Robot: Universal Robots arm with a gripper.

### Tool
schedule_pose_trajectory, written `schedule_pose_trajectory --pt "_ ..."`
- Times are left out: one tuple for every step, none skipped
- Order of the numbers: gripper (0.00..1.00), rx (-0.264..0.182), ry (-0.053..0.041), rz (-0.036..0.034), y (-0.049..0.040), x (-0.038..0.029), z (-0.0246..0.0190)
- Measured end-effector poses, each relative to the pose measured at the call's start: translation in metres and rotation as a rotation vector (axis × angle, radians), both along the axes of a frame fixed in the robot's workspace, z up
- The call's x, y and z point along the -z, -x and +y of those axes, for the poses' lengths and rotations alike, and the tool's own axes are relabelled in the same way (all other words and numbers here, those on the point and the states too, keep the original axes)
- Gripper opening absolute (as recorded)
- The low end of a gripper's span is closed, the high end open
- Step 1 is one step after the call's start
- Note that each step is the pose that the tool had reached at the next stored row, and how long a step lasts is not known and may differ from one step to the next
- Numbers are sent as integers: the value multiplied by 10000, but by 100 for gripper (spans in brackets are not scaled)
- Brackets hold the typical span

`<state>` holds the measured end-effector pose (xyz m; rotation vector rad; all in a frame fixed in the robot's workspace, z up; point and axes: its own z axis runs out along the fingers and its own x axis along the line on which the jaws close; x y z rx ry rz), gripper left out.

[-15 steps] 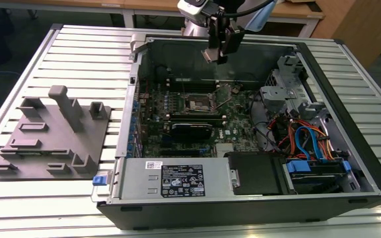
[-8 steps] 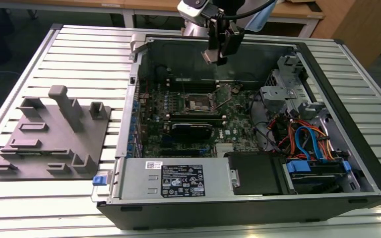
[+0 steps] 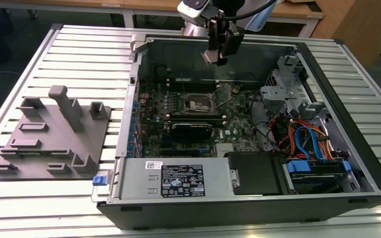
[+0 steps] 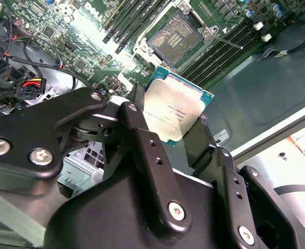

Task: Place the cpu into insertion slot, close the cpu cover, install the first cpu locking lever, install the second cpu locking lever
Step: 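Place the cpu into insertion slot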

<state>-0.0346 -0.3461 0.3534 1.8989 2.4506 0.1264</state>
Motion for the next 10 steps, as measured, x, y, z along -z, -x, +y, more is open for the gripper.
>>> schedule_pose_trajectory --pt "54 0 -1 0 0 0 0" --pt "54 0 0 0 0 0 0" --pt "54 0 0 0 0 0 0" --pt "54 10 0 0 0 0 0" --pt "54 72 -1 -1 0 1 0" --pt "54 214 -3 -2 0 2 0" --pt "54 370 -5 -2 0 4 0" --pt "54 538 -1 -1 0 4 0" --pt "54 646 -1 0 0 5 0" --pt "54 738 -1 0 1 7 0"
